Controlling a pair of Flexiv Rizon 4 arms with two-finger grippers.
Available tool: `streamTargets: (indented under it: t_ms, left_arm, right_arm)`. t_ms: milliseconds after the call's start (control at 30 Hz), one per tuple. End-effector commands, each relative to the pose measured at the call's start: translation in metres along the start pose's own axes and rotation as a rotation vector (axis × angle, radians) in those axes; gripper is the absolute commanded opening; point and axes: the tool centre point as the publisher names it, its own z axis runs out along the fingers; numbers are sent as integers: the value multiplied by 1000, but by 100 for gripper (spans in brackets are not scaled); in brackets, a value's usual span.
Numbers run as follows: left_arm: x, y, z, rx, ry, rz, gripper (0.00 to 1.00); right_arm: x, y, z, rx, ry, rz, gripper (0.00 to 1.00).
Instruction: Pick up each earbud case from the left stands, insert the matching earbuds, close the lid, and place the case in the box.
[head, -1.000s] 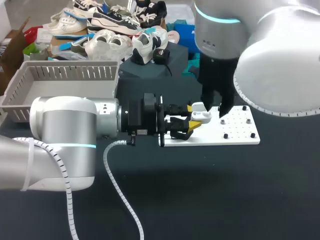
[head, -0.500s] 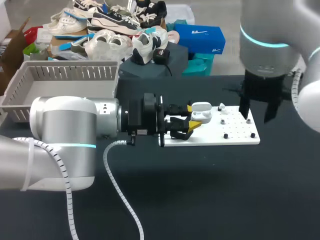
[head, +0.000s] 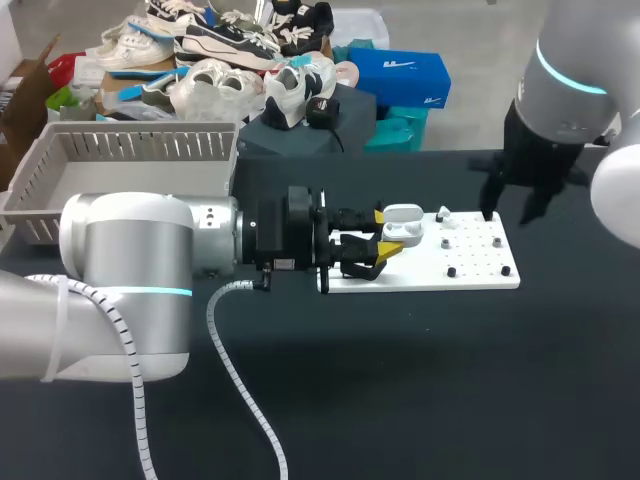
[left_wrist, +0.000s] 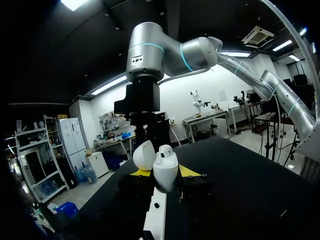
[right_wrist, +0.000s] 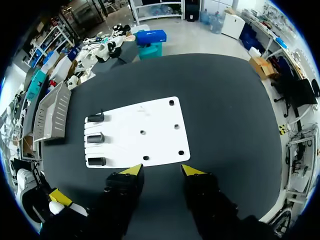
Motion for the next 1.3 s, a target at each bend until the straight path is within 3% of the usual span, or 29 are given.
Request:
streamTargets:
  t_ms: [33, 233, 433, 567, 833, 1300]
  left_arm:
    - [0, -1, 0, -5, -1, 2, 0]
    - [0, -1, 0, -5, -1, 2, 0]
    - [0, -1, 0, -5, -1, 2, 0]
    - [0, -1, 0, -5, -1, 2, 0]
    - [0, -1, 0, -5, -1, 2, 0]
    - [0, -1, 0, -5, -1, 2, 0]
  right_arm:
    - [-41, 18, 29, 14, 71, -17, 45]
    - [-66, 23, 47, -36, 77, -28, 47]
    - [-73, 21, 63, -166, 111, -26, 47]
    - [-71, 26, 69, -193, 129, -31, 47]
    - [-71, 35, 86, -213, 169, -10, 46]
    - [-66, 47, 99, -142, 207, 134, 46]
